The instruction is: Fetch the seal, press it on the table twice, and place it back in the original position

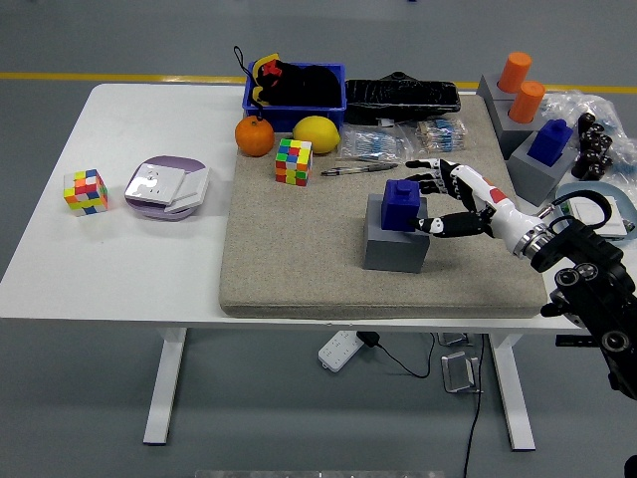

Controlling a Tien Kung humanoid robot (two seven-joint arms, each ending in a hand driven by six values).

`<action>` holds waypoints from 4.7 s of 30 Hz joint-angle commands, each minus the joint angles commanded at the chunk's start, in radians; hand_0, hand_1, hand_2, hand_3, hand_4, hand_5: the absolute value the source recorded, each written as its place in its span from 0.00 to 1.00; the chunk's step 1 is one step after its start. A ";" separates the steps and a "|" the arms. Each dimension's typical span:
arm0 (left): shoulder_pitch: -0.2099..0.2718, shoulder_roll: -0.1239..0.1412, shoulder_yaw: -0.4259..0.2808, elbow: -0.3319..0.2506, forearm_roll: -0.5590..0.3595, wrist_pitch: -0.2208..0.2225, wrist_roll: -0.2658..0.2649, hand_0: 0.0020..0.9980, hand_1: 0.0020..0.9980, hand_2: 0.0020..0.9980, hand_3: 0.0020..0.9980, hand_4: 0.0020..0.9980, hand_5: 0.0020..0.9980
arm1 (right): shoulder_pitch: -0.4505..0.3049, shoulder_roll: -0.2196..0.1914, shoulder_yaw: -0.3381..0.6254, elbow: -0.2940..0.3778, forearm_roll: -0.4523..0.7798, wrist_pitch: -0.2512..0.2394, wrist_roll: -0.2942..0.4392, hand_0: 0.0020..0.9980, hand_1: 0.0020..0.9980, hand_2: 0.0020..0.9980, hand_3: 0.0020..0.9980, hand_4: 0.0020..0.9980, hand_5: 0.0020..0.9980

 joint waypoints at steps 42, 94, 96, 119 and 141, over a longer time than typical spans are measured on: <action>0.002 -0.010 -0.007 0.002 -0.004 -0.004 -0.001 0.82 0.82 0.79 0.84 0.80 0.41 | -0.001 -0.004 -0.012 0.007 0.029 -0.050 0.029 0.52 0.42 0.41 0.45 0.72 0.00; 0.005 -0.016 -0.015 0.004 0.001 -0.006 -0.002 0.82 0.82 0.79 0.84 0.80 0.41 | -0.108 -0.064 0.164 -0.199 -0.009 -0.108 0.066 0.50 0.40 0.40 0.42 0.70 0.00; 0.005 -0.016 -0.018 0.003 0.002 -0.006 -0.002 0.82 0.82 0.79 0.84 0.80 0.41 | -0.110 -0.067 0.164 -0.185 -0.003 -0.106 0.066 0.50 0.39 0.39 0.42 0.70 0.00; 0.001 -0.011 -0.010 0.002 -0.002 -0.004 -0.001 0.82 0.82 0.79 0.84 0.80 0.41 | -0.082 -0.085 0.141 0.183 0.114 -0.027 -0.011 0.49 0.38 0.39 0.41 0.70 0.00; -0.004 -0.003 0.017 0.001 -0.012 -0.005 0.000 0.82 0.82 0.79 0.84 0.80 0.41 | -0.007 -0.040 -0.003 0.064 0.129 -0.001 -0.020 0.49 0.38 0.38 0.40 0.70 0.00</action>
